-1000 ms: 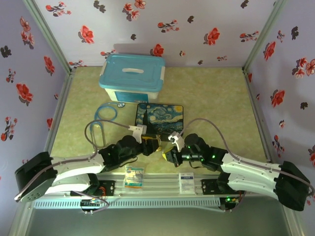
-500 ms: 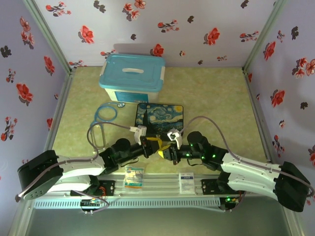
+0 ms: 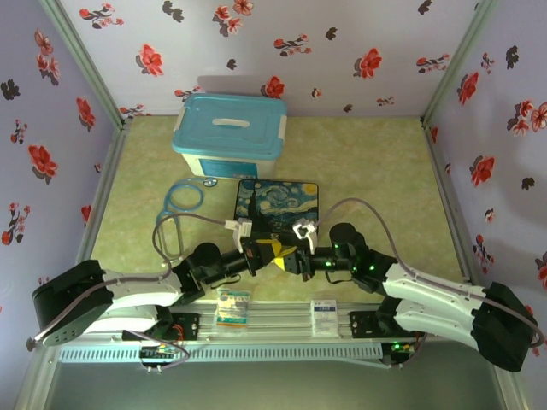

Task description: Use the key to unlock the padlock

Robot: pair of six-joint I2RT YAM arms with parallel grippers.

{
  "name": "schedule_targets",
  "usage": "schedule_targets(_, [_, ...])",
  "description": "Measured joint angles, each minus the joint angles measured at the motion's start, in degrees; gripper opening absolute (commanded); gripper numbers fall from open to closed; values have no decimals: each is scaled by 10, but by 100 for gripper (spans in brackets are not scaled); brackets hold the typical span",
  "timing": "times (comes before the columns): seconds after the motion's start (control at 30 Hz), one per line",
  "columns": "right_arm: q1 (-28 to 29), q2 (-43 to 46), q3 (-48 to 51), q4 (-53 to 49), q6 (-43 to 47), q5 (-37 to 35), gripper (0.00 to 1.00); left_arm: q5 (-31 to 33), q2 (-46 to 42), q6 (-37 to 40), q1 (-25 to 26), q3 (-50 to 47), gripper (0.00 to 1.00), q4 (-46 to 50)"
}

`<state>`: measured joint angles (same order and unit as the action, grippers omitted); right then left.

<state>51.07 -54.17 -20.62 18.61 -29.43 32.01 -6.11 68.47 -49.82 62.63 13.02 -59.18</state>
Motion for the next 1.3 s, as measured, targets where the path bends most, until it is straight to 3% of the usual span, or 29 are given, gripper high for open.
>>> schedule_targets(0.03, [-3,1,0,-1,-5,2,40,-1,3,-2,0,0,0,-6])
schedule_targets(0.07, [-5,1,0,-3,-4,-1,53,-6,5,-4,0,0,0,-10])
schedule_targets(0.13, [-14,5,-3,-18,-1,-10,56,-4,4,-9,2,0,0,-12])
schedule_targets(0.27, [-33,47,-32,-104,21,-42,78,43,-29,-22,2,2,0,30])
schedule_targets(0.33, [-36,82,-38,-124,32,-62,81,70,-58,-25,2,20,0,88])
schedule_targets(0.43, [-36,113,-38,-135,33,-95,80,111,-96,-28,2,70,0,175])
schedule_targets(0.6, [-33,83,-38,-137,30,-120,78,145,-122,-40,2,105,0,240])
schedule_targets(0.73, [-32,64,-29,-68,-6,-104,79,153,-122,-43,2,108,0,275])
schedule_targets(1.0, [-38,13,1,147,-139,-75,79,186,-123,-61,2,105,0,244])
schedule_targets(1.3, [-38,-155,17,422,-332,-64,63,220,-113,-73,2,78,0,123])
